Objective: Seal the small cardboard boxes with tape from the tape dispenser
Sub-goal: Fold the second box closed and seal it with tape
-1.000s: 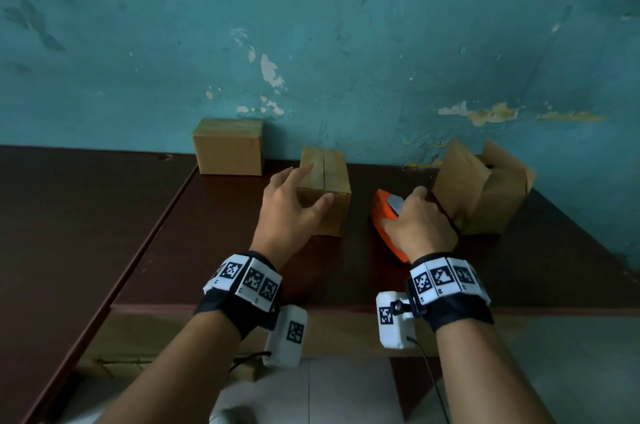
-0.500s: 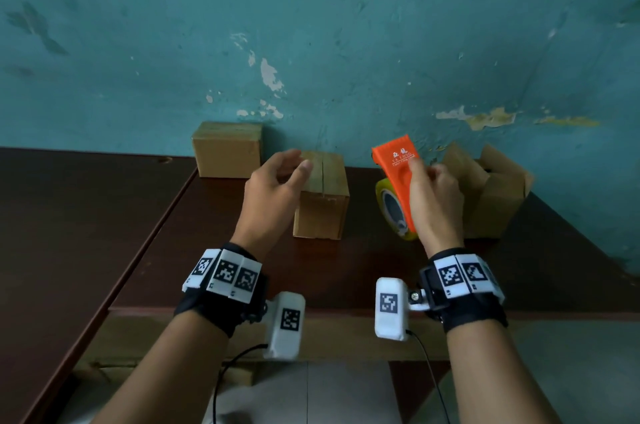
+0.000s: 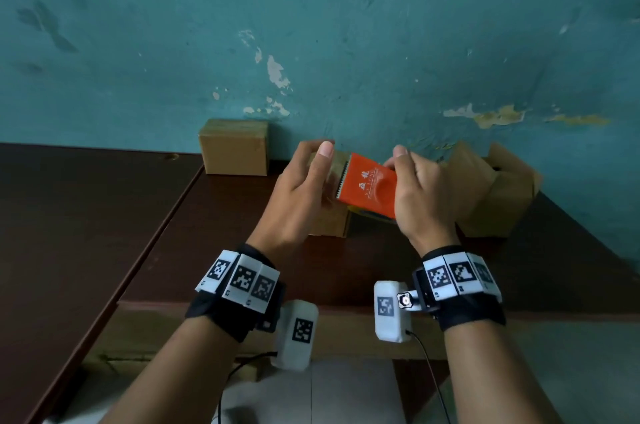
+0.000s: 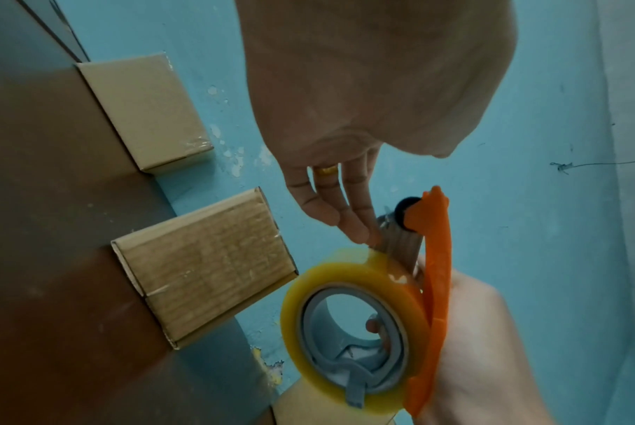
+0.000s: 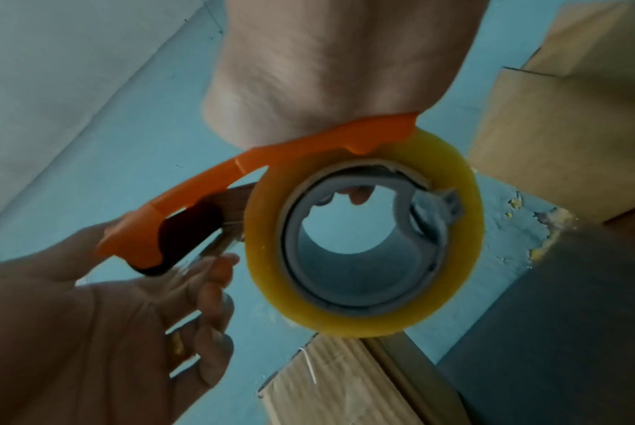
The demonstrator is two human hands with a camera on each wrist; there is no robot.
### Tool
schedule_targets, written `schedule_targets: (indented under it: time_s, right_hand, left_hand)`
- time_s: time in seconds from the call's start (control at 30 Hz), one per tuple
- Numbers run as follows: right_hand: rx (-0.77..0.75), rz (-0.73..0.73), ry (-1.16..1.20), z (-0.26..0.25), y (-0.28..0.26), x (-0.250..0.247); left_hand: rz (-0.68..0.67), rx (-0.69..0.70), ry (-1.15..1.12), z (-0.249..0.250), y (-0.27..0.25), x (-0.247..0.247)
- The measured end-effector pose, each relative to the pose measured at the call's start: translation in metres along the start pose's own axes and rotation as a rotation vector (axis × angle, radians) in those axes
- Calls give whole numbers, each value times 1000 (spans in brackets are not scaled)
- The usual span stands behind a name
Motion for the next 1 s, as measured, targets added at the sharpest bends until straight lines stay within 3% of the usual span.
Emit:
schedule_targets:
  time_s: [0.2,1.0]
  right_hand:
    - [-81,-47,-61,-12,-4,5]
    - [-145,-157,-199,-2,3,5]
  left_hand:
    - [55,115,94,7,-1,-7]
    - [90,238,249,6,-9,-9]
Point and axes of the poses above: each hand's wrist, its own y-axis towards the middle knuckle, its own x-axis out of the palm, z = x × y, the point moved 9 cm from there along y, towards the middle knuckle, and after that the axes turned 6 degrees about z, right-handed, at the moved point
